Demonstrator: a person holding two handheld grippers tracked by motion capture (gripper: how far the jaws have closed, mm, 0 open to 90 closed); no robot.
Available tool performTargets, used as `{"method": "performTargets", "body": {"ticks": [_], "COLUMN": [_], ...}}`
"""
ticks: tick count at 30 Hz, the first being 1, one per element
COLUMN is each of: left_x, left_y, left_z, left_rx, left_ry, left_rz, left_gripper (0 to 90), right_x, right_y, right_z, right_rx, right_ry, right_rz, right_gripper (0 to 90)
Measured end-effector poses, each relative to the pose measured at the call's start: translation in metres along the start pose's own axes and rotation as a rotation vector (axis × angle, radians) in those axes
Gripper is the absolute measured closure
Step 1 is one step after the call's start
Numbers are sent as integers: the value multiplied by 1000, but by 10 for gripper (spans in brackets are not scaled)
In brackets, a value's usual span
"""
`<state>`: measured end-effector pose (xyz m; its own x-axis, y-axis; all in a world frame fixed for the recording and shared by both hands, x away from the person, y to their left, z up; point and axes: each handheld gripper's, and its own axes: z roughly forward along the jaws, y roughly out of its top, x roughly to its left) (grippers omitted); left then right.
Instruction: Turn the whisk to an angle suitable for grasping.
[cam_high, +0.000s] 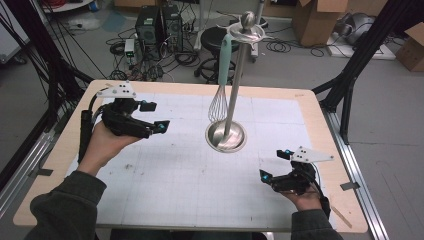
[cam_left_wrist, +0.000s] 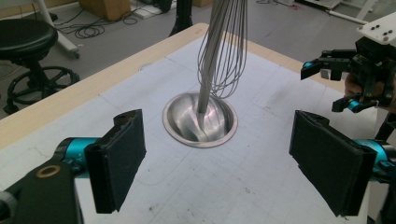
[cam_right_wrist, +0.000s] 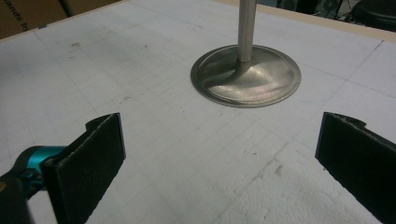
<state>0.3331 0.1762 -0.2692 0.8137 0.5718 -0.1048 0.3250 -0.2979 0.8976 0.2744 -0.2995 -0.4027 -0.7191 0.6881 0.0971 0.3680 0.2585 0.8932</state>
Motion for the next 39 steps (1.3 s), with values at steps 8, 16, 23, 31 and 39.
{"method": "performTargets", "body": {"ticks": [8,16,23,31,39], "left_x": [-2,-4,-4,-3,-4], "left_y": [-16,-32,-44,-58,-70], "left_z": [-1,0,-1,-5,-10], "left_rx": [5,14,10,13,20], "left_ry": [5,12,20,36,43], "left_rz": [-18,-33,-53,-70,-73], "left_gripper": [148,119,90,63,55], "right_x": [0,-1,-1,-1,-1], "right_y": [0,0,0,0,0], "right_z": [0,0,0,0,-1], "right_rx": [-3,-5,-4,-4,-9], "right_ry": [-5,-10,-11,-11,-12], "right_rz": [-1,1,2,2,5], "right_gripper": [6,6,6,6,6]}}
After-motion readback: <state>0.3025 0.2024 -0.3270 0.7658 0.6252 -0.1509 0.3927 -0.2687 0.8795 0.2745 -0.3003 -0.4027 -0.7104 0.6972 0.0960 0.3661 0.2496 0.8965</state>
